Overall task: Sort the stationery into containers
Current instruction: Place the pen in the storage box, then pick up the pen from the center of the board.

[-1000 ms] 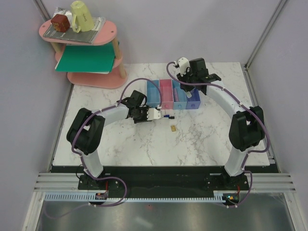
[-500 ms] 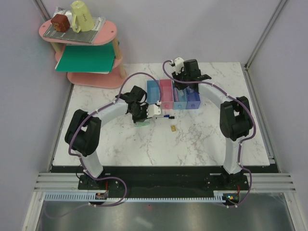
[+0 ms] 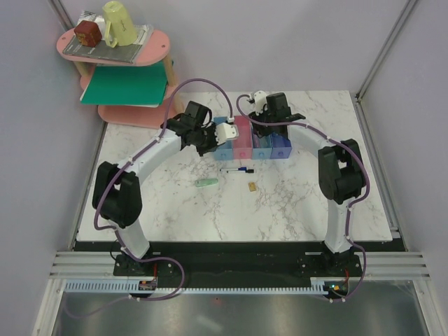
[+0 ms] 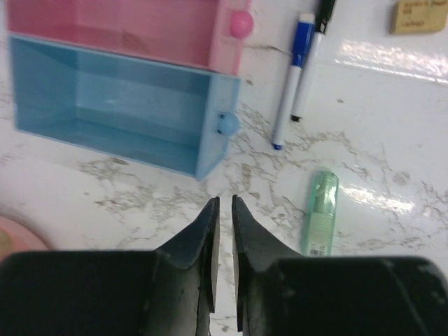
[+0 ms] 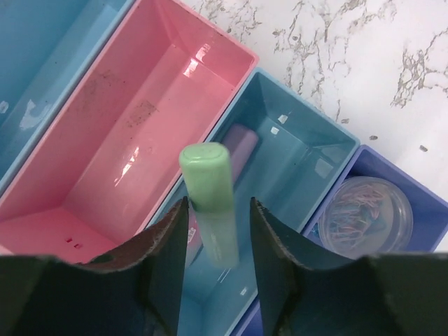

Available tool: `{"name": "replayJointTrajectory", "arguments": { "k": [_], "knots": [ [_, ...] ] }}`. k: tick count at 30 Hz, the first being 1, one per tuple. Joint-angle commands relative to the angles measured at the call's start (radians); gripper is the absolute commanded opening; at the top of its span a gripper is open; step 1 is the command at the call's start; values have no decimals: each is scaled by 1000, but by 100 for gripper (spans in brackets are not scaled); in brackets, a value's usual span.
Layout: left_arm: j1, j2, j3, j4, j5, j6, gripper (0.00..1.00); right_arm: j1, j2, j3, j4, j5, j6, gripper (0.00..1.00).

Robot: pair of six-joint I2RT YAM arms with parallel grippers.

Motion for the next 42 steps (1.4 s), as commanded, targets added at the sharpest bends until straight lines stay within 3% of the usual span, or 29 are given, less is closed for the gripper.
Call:
{"name": "replayJointTrajectory", "arguments": {
  "k": [1, 3, 5, 7, 25, 40, 42],
  "knots": [
    [-2, -7, -119, -38, -16, 38, 23, 5, -20, -11, 32, 14, -24, 51],
    [-2, -25, -193, -40, -26, 72, 34, 4, -25, -13, 25, 14, -30, 62],
    [-2, -36, -254, -40, -27, 90, 39, 4, -37, -13, 15, 12, -37, 72],
    [-2, -49, -297, -44, -21, 94, 41, 2, -56, -13, 14, 15, -38, 75],
    [-2, -10, -397, 28, -3, 41, 44, 4, -267, -36, -1, -2, -38, 79],
    [-2, 39, -480, 100, -9, 31, 44, 4, -323, -36, -31, -14, -35, 80],
    [-2, 41, -483, 103, -7, 26, 40, 2, -327, -34, -35, -16, -34, 79]
  ]
}}
